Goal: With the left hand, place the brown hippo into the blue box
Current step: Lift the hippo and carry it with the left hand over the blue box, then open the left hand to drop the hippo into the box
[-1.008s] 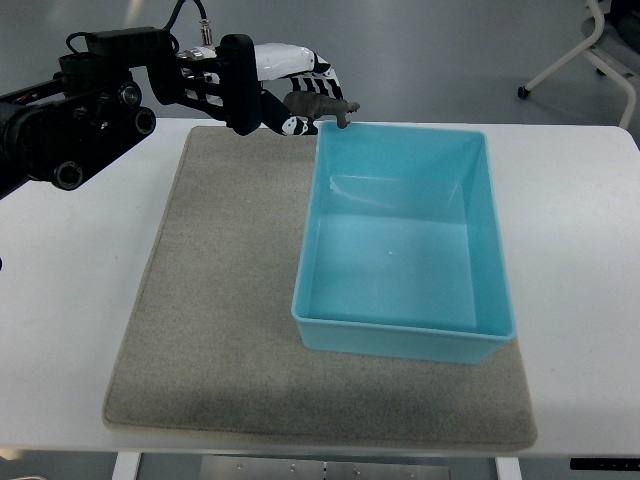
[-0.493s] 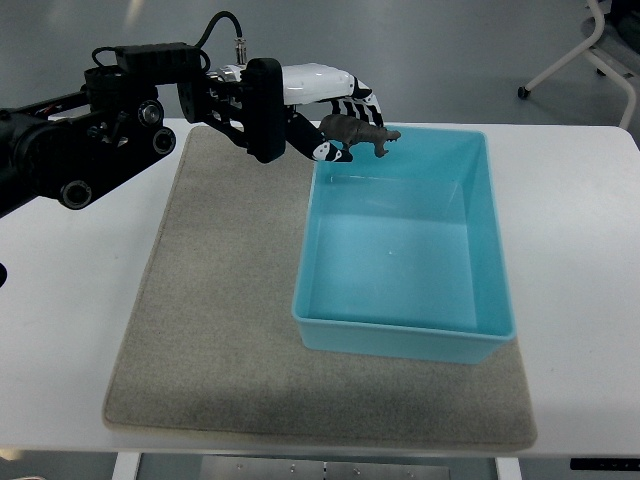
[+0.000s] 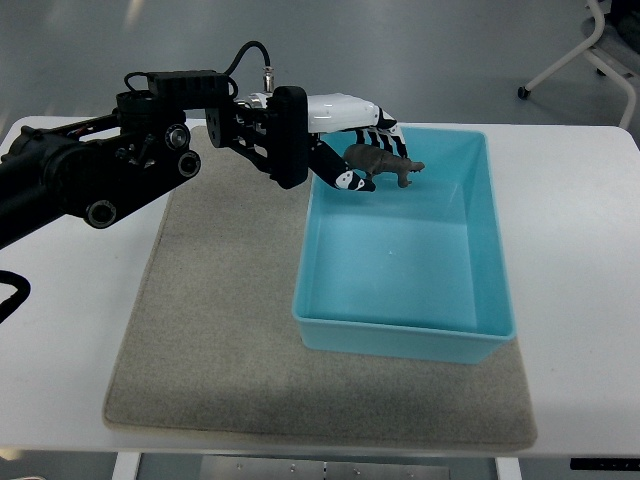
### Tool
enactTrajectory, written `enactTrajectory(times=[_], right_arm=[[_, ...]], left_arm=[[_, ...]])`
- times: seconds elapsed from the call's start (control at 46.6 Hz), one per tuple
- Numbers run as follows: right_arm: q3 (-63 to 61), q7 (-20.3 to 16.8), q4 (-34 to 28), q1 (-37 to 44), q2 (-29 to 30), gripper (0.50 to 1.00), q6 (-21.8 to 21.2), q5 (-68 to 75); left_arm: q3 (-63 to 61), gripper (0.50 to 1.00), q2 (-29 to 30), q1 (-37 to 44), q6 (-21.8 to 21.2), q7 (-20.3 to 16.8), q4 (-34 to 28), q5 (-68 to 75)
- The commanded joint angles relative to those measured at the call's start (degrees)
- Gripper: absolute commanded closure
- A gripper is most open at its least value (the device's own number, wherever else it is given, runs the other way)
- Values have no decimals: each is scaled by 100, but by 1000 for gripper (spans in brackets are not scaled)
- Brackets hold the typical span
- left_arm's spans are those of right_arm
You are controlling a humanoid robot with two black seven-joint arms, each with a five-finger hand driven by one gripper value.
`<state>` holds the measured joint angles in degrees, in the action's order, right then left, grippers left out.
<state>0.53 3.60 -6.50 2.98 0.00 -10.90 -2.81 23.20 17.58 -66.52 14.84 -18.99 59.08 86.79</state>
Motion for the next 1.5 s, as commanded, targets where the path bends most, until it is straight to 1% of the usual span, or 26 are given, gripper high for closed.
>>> enactTrajectory(times=[0.0,0.172,0.408,0.429,0.472,0.536,0.558,0.644,0.686,0.708,0.901,0.922,0.965,1.073,1.394,1.48], right_arm=[[0,0,0,1,0,564,0,0],[0,0,0,1,0,564,0,0],[0,0,0,1,0,564,0,0],[0,0,0,1,0,564,0,0],[0,0,0,1,0,564,0,0],[0,0,0,1,0,564,0,0],[0,0,0,1,0,564,0,0],[0,0,0,1,0,564,0,0],[0,0,0,1,0,564,0,0],[0,0,0,1,0,564,0,0],[0,0,0,1,0,564,0,0],[0,0,0,1,0,564,0,0],[0,0,0,1,0,564,0,0],[0,0,0,1,0,564,0,0],[0,0,0,1,0,564,0,0],[0,0,0,1,0,564,0,0]], left_arm=[[-9,1000,-88,77,1,1,-1,-4],[-26,1000,-176,139,89,1,-10,-4],[-62,1000,-264,288,89,1,-10,-13],[-53,995,-281,297,89,1,-10,-13],[-61,939,-290,323,80,1,-10,-13],[-53,823,-299,350,80,-8,-10,-13],[-53,806,-299,359,80,-8,-1,-13],[-53,791,-299,359,80,-17,-1,-109],[-53,740,-299,367,80,-17,-1,-180],[-53,731,-299,359,80,-17,-1,-224],[-62,722,-299,359,89,-17,-1,-338],[-62,705,-299,367,89,-17,-10,-338],[-62,654,-290,367,89,-17,-10,-347],[-62,643,-290,367,89,-17,-19,-338],[-35,643,-255,245,19,-17,-89,-356],[9,643,-238,227,-7,-17,-247,-356]])
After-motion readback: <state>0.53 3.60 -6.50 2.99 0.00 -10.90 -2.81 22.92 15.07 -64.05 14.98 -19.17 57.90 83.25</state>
